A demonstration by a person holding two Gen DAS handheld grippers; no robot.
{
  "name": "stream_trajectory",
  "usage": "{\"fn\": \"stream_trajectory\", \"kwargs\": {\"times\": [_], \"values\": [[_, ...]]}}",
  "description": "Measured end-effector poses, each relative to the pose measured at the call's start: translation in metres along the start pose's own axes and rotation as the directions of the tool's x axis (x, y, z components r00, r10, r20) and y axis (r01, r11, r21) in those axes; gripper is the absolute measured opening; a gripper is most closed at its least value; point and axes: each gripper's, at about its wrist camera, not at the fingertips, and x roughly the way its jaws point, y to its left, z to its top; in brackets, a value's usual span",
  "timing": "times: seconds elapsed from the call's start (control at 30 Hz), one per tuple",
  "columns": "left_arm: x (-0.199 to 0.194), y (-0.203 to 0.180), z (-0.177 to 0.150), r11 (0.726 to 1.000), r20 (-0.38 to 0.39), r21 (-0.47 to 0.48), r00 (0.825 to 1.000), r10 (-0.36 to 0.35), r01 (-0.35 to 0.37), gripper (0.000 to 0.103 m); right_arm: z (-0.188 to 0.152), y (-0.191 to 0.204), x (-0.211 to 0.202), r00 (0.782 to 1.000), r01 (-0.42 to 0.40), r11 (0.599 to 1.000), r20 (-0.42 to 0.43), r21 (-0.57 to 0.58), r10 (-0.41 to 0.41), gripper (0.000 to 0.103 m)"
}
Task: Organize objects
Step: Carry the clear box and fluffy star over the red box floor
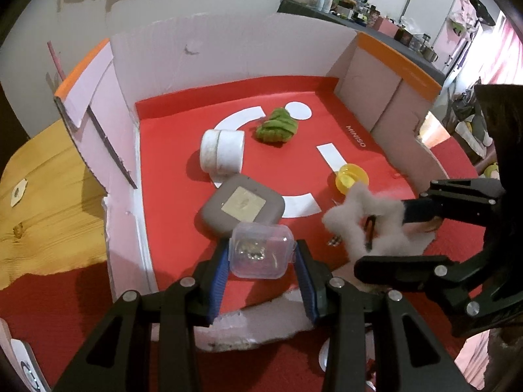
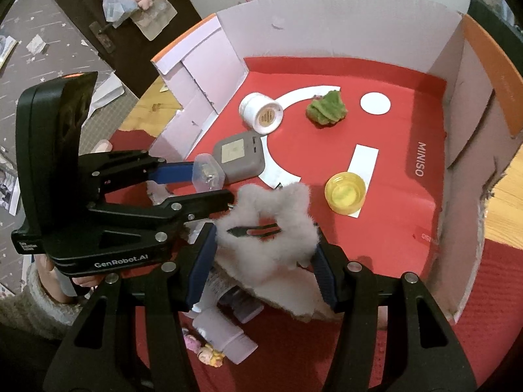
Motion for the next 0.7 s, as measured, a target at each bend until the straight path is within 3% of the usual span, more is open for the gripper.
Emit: {"fn": "stream_trajectory", "kwargs": {"times": [0.37, 0.7], "values": [[0.011, 0.004, 0.010, 1.000, 0.011, -0.002, 1.000, 0.029, -0.028, 0.041, 0.006, -0.012, 0.009, 1.000, 0.030, 0.999, -0.003, 0.015, -0.030, 0.054], [0.018, 0.012, 0.021, 0.998, 0.053, -0.056, 0.998, 0.031, -0.028, 0.041, 0.013, -0.028, 0.005, 0.989, 0.131, 0.991, 0.060, 0.033, -0.133, 0.054]]}}
